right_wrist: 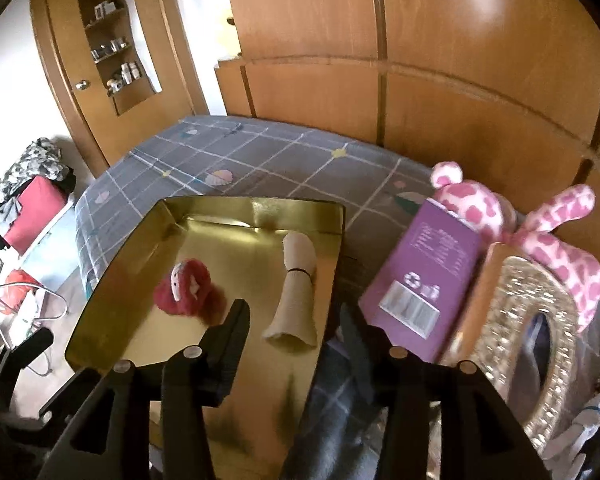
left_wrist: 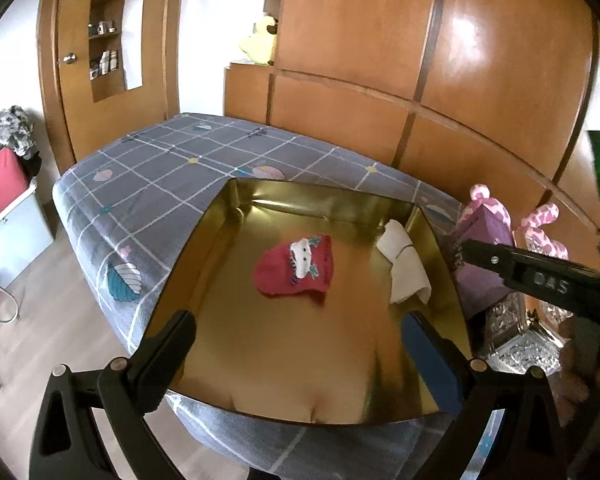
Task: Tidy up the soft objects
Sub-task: 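Grasp the white sock with the right gripper and drop it in the gold tray, then move both tools back over the pile of tissues and plush toys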
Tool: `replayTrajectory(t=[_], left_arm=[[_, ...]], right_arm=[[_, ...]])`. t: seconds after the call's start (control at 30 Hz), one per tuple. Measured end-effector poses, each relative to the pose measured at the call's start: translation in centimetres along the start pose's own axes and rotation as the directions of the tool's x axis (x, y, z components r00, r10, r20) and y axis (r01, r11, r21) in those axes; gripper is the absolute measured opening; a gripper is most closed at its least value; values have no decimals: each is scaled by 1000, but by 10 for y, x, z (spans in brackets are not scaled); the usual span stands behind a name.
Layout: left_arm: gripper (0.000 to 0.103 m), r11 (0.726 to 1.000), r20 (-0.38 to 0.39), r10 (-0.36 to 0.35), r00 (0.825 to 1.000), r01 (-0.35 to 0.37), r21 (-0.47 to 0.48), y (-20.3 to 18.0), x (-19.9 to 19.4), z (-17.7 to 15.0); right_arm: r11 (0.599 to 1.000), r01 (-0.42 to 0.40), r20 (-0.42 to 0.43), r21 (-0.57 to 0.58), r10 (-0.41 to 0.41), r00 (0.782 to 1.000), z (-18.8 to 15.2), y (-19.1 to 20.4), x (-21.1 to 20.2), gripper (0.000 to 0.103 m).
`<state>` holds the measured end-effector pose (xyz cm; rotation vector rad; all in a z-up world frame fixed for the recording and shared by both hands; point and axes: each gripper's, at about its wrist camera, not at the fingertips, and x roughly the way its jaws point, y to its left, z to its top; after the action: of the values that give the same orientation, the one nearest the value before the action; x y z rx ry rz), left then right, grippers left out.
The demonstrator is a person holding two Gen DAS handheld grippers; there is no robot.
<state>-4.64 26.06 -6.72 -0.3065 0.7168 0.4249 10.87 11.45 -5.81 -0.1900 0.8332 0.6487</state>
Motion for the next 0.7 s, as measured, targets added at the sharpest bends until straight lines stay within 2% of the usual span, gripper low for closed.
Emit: replayTrajectory(t=[0.27,0.7], left_arm=[[103,999,1,-17,1000,17,48,-16,-5,-2],[103,984,-31,-89,996,92,153,-55,-9,-9]], right_arm=[[999,42,94,-11,-40,995,-18,-7,-41,50],[982,124,156,143,-146,977,-59,-69,-92,50]])
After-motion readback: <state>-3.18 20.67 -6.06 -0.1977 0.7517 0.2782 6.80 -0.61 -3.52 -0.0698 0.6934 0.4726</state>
